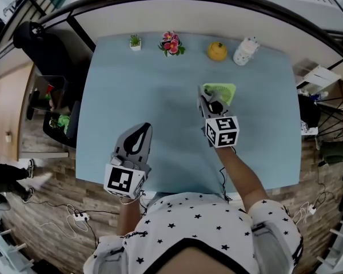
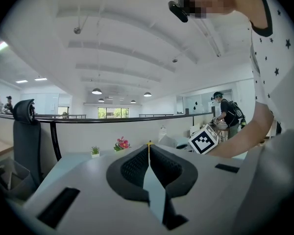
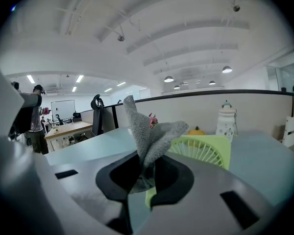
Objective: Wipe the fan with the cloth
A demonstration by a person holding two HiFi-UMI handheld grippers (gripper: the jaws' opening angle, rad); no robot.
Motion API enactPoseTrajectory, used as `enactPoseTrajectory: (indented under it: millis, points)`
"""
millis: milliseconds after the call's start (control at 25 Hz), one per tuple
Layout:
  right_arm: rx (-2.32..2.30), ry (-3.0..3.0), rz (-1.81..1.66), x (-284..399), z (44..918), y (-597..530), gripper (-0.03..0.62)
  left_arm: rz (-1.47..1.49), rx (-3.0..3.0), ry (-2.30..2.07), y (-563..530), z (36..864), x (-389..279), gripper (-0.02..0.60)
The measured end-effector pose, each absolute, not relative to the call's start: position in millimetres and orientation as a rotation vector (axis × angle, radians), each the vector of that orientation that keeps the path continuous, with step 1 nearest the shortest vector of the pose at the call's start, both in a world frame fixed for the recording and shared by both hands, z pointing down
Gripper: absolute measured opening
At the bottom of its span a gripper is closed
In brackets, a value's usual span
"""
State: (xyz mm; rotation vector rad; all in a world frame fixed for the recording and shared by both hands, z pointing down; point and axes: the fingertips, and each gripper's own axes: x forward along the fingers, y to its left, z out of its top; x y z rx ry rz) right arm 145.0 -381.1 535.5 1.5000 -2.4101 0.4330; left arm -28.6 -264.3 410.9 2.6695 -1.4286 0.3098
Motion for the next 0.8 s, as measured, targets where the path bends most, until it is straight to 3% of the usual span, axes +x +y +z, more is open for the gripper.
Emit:
enactPoseTrajectory:
  millis: [800]
  points:
    - [1.638,-2.364,0.46,207,527,-395,0.038,0.349,2.685,-1.398,-262,411,-9,0.032]
